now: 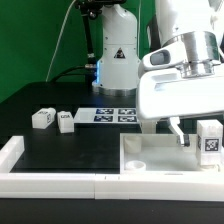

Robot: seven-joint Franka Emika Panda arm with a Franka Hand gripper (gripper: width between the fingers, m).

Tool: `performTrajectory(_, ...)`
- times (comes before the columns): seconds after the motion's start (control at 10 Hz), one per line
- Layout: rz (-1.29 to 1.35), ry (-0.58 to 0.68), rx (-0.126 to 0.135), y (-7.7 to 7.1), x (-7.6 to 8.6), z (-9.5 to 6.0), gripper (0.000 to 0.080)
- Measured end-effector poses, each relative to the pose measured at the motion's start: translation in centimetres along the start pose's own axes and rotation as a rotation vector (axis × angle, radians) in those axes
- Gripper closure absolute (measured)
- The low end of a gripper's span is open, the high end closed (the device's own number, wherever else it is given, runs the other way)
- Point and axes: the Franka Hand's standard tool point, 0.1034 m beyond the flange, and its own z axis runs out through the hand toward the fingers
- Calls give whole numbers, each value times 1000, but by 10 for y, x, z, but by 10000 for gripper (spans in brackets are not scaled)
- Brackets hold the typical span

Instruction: Assemble one leg

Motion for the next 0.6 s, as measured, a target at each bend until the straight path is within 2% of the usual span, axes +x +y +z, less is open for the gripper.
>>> performTrajectory(0.1,0,0,0,0,0,0,166)
performTrajectory(0.2,0,0,0,0,0,0,152)
performTrajectory(0.5,0,-1,0,0,0,0,151)
performTrajectory(0.6,0,-11,4,0,8,-8,151)
